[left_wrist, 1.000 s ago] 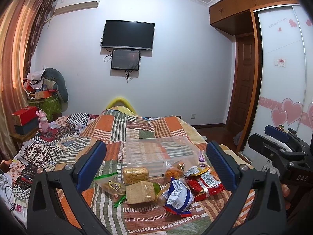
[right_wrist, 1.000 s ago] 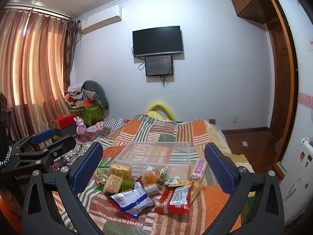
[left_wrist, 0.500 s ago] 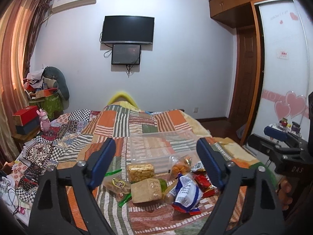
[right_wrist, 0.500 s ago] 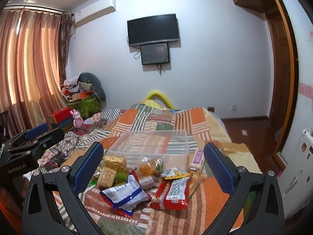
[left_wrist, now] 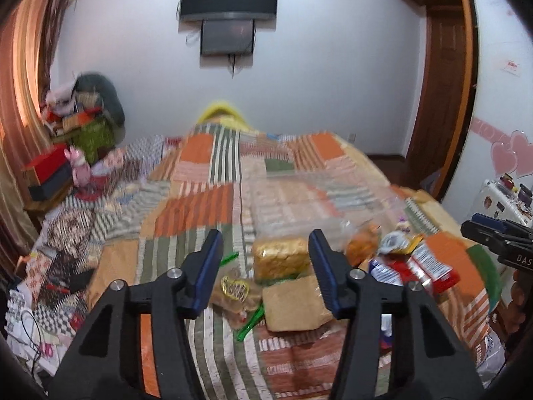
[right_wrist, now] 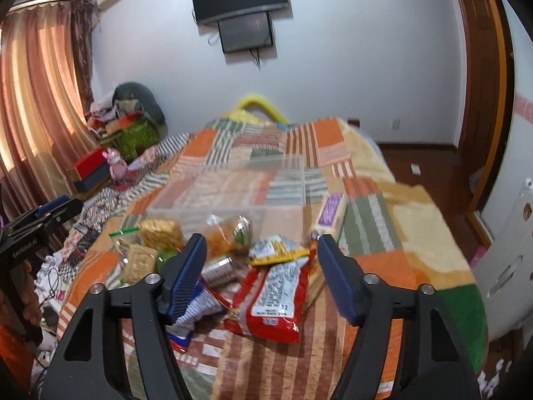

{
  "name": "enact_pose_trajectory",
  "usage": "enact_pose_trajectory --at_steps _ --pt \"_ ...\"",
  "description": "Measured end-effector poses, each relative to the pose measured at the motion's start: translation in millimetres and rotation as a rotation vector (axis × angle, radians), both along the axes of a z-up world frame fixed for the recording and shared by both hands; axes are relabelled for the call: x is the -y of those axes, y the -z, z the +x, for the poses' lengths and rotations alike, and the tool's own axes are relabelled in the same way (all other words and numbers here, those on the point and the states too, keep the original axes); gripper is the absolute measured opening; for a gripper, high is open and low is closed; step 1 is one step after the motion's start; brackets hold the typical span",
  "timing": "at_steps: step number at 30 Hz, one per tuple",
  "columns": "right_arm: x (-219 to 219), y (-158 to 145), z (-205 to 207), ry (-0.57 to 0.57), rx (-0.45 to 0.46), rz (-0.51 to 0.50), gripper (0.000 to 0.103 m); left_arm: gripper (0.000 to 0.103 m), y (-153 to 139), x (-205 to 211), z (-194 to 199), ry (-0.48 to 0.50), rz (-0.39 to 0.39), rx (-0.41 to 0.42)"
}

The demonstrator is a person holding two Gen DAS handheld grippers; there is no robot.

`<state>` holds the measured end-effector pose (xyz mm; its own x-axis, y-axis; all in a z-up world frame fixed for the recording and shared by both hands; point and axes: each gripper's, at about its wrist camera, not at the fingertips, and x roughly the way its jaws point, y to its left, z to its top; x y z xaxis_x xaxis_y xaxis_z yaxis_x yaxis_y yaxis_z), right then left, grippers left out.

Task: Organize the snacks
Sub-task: 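Grasp the wrapped pastry with the left tool while the right grasps the red bag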

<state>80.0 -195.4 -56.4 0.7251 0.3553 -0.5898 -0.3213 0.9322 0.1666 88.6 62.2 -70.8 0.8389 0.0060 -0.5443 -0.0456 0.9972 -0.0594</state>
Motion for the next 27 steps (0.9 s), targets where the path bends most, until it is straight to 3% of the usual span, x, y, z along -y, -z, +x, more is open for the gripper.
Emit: enact_pose_trajectory --at_steps 7,12,17,23,27 --pt "-2.1 27.1 12.9 -0.026 -0.124 0.004 0.051 0.053 41.1 -1.8 21.2 0.031 -0.042 -0.137" --pt "-3.3 40.1 19.1 -0.046 -0.180 0.000 0.051 0.064 55.4 12.5 28.4 0.074 -0.049 -0.185" --pt "-10.1 48.4 23.4 -0.070 -0.212 -0.012 0.051 0.067 68.1 28.7 34.5 0.111 -0.033 -0.223" --pt "-13.7 56.8 25.4 -0.047 -0.232 -0.057 0.055 0.068 85.1 36.6 45.0 0.129 -0.049 -0.284" --pt "-14.8 60.2 27.2 -0.049 -0.249 -0.058 0.068 0.068 91.4 38.6 47.9 0.121 -0.054 -0.301"
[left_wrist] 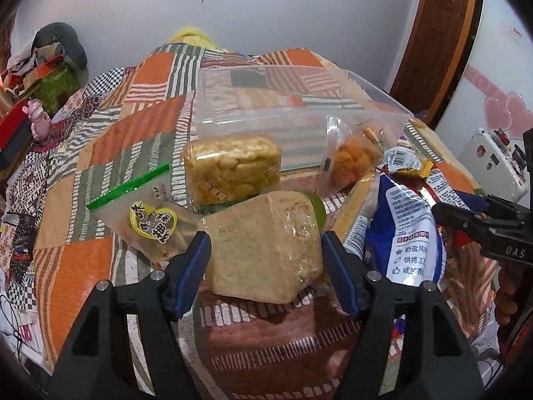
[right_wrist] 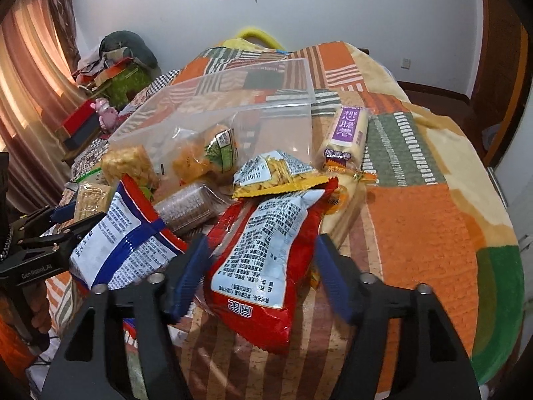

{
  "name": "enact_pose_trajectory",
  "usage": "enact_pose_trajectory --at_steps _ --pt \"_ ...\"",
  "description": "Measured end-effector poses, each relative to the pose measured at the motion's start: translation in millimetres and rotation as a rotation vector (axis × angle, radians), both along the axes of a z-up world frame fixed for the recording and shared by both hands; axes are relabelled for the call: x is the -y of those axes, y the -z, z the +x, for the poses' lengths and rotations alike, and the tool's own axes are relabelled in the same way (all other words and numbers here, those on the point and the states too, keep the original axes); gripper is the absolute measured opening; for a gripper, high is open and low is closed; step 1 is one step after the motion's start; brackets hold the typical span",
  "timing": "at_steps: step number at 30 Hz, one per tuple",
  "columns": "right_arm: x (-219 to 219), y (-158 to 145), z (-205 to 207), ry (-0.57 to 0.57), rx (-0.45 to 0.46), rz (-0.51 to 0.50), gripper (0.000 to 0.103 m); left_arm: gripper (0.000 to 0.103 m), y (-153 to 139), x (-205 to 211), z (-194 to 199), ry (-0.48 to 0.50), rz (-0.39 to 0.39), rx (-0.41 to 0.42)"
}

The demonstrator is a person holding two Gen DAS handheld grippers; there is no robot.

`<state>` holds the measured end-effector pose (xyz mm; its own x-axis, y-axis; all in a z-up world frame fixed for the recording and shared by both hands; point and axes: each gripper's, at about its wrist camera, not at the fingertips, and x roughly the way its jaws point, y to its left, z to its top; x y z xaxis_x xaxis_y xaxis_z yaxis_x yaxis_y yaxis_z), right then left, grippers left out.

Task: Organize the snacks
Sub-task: 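Grasp the wrapped pastry with the left tool while the right grasps the red bag, then release the pastry into the clear box with the left tool while the right drops the red bag in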

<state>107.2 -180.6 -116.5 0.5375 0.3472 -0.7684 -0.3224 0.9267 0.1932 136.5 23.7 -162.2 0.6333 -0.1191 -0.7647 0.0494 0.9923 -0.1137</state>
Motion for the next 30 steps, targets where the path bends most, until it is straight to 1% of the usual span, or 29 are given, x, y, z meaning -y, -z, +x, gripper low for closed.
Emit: enact_pose_trajectory --at_steps 3,7,8,9,10,12,16,18,20,24,26,27,30 --pt "-2.8 4.5 2.6 -0.004 -0.018 0.005 0.074 0.070 3.2 -3.7 1.6 -0.016 -0.028 -0.006" --pt "-5.6 7.6 4.0 -0.007 -0.029 0.008 0.075 0.070 5.9 -7.1 2.2 -0.028 -0.054 -0.008" --pt "-5.6 7.5 3.9 -0.007 -0.029 0.007 0.073 0.069 5.9 -7.1 2.0 -0.028 -0.054 -0.007" --pt "-5.9 7.2 3.9 -0.009 -0.028 0.010 0.070 0.064 5.5 -7.2 1.6 -0.026 -0.053 -0.005" --pt "-5.6 7.2 3.6 -0.010 -0.028 0.014 0.067 0.063 4.6 -6.1 0.9 -0.022 -0.048 -0.004" --pt "-4.1 7.3 3.8 -0.020 -0.033 0.029 0.054 0.056 2.1 -3.3 -2.7 -0.016 -0.021 0.007" --pt "-2.1 5.6 2.1 -0.026 -0.029 0.048 0.045 0.047 -5.7 1.9 -11.0 -0.012 0.040 0.034" --pt "-1.4 3.1 0.8 -0.022 -0.020 0.061 0.034 0.043 -9.4 0.3 -14.7 -0.025 0.049 0.044" --pt "1.4 0.7 1.0 -0.028 -0.017 0.085 0.028 0.039 -12.7 -4.7 -16.7 -0.050 0.039 0.051" --pt "4.6 -4.0 -2.0 -0.021 0.008 0.088 0.024 0.036 -21.8 -12.5 -18.7 -0.073 0.017 0.062" --pt "7.6 -8.5 -4.4 -0.013 0.023 0.102 0.022 0.036 -26.4 -16.5 -19.2 -0.073 -0.013 0.062" --pt "10.0 -11.7 -5.6 -0.007 0.033 0.112 0.019 0.036 -27.3 -17.4 -19.4 -0.075 -0.017 0.062" --pt "14.6 -19.4 -8.5 0.005 0.059 0.121 0.018 0.036 -34.6 -16.3 -21.5 -0.079 -0.008 0.083"
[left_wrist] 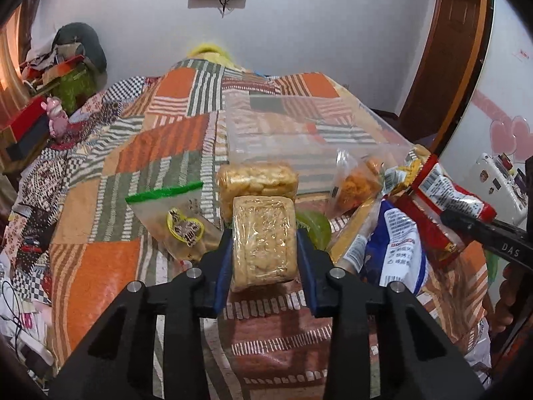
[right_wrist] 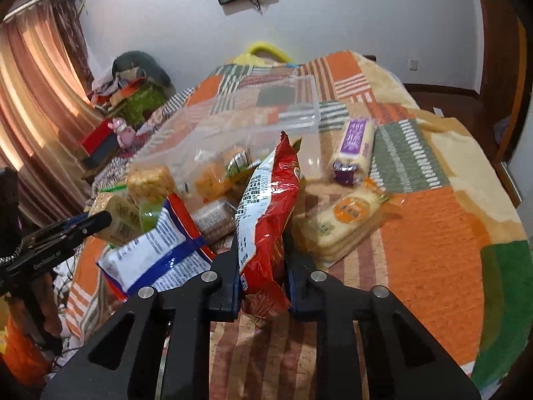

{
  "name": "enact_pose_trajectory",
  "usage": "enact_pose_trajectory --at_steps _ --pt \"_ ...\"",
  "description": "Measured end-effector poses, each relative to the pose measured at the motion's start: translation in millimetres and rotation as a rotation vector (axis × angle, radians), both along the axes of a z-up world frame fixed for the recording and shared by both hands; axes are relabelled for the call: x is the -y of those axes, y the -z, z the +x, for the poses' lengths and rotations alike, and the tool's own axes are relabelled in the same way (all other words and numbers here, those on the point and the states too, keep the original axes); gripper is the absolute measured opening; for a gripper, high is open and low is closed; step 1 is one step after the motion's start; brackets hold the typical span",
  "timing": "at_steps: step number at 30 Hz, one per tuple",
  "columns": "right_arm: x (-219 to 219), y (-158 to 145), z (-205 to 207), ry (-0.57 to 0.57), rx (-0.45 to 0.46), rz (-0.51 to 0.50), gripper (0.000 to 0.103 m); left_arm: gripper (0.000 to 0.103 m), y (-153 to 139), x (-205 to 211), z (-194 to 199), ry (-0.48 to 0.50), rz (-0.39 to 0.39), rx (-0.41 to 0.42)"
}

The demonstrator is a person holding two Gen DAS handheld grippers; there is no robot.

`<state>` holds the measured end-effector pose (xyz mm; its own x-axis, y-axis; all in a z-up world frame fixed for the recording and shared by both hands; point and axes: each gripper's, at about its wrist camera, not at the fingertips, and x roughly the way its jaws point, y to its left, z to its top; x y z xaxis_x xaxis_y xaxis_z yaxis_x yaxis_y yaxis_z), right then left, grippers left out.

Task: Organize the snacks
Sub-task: 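Release the pastry into the clear box with the left tool while the right drops the red bag in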

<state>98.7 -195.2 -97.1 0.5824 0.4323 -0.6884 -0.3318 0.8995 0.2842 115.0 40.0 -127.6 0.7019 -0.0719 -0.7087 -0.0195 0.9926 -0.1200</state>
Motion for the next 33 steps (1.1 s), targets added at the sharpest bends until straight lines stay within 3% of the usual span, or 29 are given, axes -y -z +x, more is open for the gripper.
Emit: enact_pose_trajectory --at_steps 10,18,33 --pt "15.3 -29.0 0.1 0.046 0.089 0.034 0.018 0.036 -40.2 3.9 -2.2 0.020 0.003 0.097" --pt "7.9 -50.5 17.0 0.044 0.169 0.062 0.018 0.036 -66.6 3.8 18.5 0.032 -0.007 0.170" --pt "-31.7 -57.5 72.6 0.001 0.214 0.078 0.018 0.036 -74.6 0.3 86.0 0.032 -0.004 0.207"
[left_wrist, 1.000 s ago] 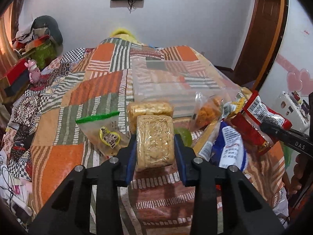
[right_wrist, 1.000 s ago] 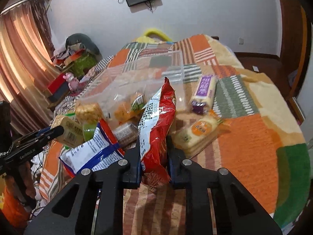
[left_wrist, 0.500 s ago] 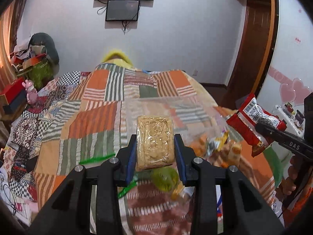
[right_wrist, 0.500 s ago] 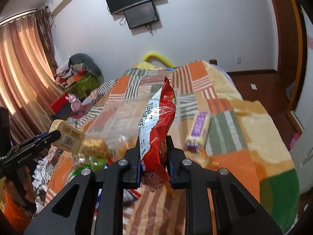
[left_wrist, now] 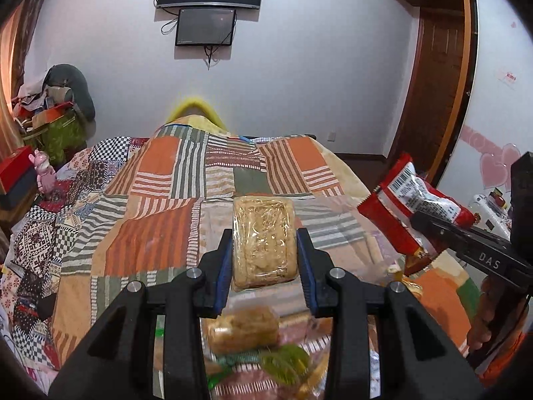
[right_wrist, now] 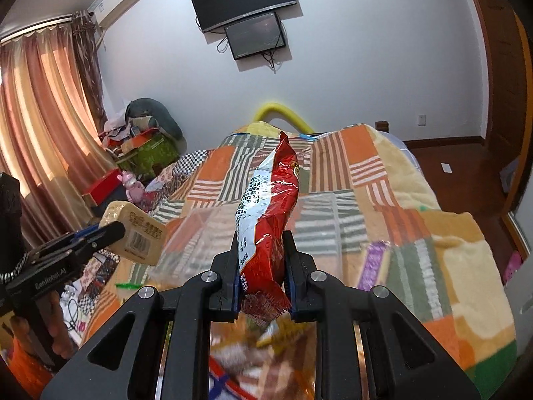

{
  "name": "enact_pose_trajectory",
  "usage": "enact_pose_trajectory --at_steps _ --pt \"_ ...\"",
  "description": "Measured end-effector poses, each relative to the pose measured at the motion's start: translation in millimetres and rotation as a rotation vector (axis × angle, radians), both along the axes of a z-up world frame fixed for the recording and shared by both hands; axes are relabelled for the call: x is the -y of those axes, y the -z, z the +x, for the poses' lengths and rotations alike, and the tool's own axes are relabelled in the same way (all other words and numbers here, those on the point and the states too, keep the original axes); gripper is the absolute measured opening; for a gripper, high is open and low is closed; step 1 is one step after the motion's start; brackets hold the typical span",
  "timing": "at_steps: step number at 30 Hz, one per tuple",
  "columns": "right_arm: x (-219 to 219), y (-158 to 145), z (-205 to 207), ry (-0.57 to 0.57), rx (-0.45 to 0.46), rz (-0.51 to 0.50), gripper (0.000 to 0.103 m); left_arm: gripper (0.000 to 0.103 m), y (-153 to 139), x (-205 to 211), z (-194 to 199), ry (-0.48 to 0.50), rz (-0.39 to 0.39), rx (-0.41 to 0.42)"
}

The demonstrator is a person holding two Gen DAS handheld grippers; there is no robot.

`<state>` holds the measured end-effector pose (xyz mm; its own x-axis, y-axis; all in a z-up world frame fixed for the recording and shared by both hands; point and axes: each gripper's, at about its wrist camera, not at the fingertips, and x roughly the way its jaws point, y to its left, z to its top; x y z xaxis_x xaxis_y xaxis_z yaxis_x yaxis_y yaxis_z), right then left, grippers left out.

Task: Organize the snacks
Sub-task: 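Release the pastry into the clear box with the left tool while the right drops the red bag in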

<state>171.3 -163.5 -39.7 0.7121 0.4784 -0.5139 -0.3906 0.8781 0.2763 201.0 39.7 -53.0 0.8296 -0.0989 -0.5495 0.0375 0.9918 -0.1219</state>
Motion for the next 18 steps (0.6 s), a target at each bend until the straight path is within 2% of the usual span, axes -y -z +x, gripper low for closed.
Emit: enact_pose_trajectory --at_steps 10,18 --pt "-12.4 27.8 39.5 0.019 -0.082 -0.020 0.018 0.036 30.3 0.0 45.0 0.000 0.006 -0.070" --pt "-20.2 44.9 54.7 0.025 -0.152 -0.035 0.018 0.036 62.0 2.7 75.1 -0.017 0.012 -0.136"
